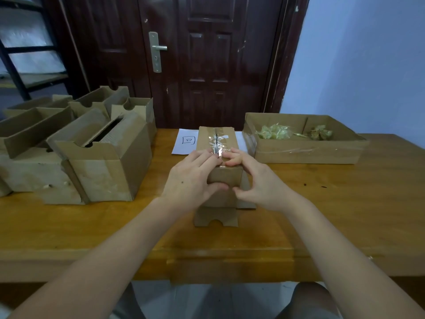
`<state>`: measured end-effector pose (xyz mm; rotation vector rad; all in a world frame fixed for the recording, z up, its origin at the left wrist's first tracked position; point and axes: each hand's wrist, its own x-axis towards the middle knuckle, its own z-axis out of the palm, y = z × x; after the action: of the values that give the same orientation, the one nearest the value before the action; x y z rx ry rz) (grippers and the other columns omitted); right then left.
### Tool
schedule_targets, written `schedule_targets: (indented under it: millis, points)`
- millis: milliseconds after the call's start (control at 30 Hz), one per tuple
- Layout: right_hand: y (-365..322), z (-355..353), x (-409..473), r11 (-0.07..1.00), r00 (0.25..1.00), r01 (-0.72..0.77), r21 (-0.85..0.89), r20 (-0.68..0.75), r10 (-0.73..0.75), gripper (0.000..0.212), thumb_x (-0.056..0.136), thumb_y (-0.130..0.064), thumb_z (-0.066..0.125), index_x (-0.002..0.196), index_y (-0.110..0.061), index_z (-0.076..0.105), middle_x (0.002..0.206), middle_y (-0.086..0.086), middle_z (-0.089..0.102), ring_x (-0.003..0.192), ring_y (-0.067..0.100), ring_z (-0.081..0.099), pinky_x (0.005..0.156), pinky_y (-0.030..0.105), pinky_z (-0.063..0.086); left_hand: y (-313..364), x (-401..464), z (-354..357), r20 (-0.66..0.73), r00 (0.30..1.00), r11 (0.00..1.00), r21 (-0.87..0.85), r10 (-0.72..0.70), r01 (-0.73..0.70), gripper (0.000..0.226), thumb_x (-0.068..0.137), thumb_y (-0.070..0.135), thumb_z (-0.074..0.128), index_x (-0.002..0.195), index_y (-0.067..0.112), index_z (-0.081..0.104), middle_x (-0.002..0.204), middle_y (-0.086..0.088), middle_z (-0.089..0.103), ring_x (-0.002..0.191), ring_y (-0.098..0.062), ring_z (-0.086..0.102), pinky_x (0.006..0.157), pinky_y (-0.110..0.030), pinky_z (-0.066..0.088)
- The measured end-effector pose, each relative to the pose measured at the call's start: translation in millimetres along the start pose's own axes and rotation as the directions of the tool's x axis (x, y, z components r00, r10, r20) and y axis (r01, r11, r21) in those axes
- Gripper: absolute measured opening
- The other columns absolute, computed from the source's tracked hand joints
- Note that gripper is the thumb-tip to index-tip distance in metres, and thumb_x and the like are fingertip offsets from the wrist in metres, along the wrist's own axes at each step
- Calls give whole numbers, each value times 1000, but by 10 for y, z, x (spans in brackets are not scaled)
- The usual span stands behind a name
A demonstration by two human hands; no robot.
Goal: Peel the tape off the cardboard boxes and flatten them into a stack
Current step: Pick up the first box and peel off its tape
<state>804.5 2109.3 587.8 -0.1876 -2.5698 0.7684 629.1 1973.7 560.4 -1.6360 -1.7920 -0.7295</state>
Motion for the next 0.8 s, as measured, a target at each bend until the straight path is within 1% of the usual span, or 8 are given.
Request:
schedule_targets:
  millis: [133, 233, 333, 433, 500, 567, 700, 800]
  points:
    - [38, 11, 13, 1000, 1000, 12, 1, -4, -12, 52, 82, -12, 76, 129, -21, 55, 155, -15, 43, 151, 2, 25, 122, 47, 31, -63, 34, -38, 22, 999, 999, 28, 45, -46, 46, 88, 57, 64, 116, 21, 70, 118, 2, 72, 115, -18, 64, 78, -34, 58]
    - [74, 42, 29, 999, 998, 38, -28, -40, -40, 49, 84, -13, 77, 127, -21, 56, 153, -16, 45, 150, 1, 27, 122, 47, 33, -90, 64, -89, 39, 997, 997, 7, 70, -71, 39, 93, 51, 61, 116, 21, 72, 120, 2, 73, 119, -18, 65, 77, -33, 58]
    - [108, 76, 46, 993, 993, 78, -92, -80, -85, 46, 86, -17, 78, 127, -21, 57, 153, -15, 46, 149, 2, 29, 122, 42, 32, -122, 52, -134, 80, 995, 997, -58, 62, -57, 42, 98, 49, 55, 126, 21, 68, 129, 1, 70, 126, -17, 61, 86, -35, 58]
    - [123, 90, 68, 982, 987, 100, -160, -109, -118, 43, 87, -25, 79, 126, -21, 60, 150, -17, 48, 147, 2, 33, 120, 29, 29, -167, 12, -152, 144, 989, 989, -144, 40, -19, 48, 99, 49, 54, 138, 22, 59, 142, 3, 60, 139, -14, 49, 102, -33, 49]
    - [112, 94, 92, 978, 982, 94, -185, -142, -121, 40, 87, -28, 80, 122, -18, 64, 146, -14, 54, 143, 4, 39, 116, 19, 28, -191, -28, -149, 202, 978, 986, -164, 52, -19, 59, 94, 50, 60, 146, 23, 51, 151, 4, 51, 146, -12, 38, 111, -29, 39]
    - [88, 96, 112, 979, 979, 81, -189, -170, -114, 37, 87, -30, 80, 118, -15, 67, 142, -10, 59, 140, 6, 44, 113, 13, 27, -202, -57, -148, 252, 966, 988, -153, 65, -27, 72, 89, 48, 70, 151, 23, 42, 156, 4, 42, 150, -13, 30, 114, -27, 31]
    - [44, 81, 114, 989, 980, 63, -135, -181, -87, 35, 87, -29, 80, 117, -14, 70, 139, -10, 62, 139, 6, 46, 113, 14, 29, -232, -49, -192, 290, 952, 987, -150, 101, -59, 76, 90, 40, 74, 154, 22, 38, 160, 3, 37, 152, -14, 25, 119, -29, 24]
    - [13, 70, 105, 993, 980, 54, -109, -183, -73, 34, 86, -25, 81, 115, -12, 71, 138, -8, 63, 138, 8, 47, 115, 23, 33, -241, 11, -251, 279, 950, 987, -113, 141, -114, 65, 94, 41, 68, 151, 19, 45, 154, 1, 48, 149, -17, 34, 125, -39, 21]
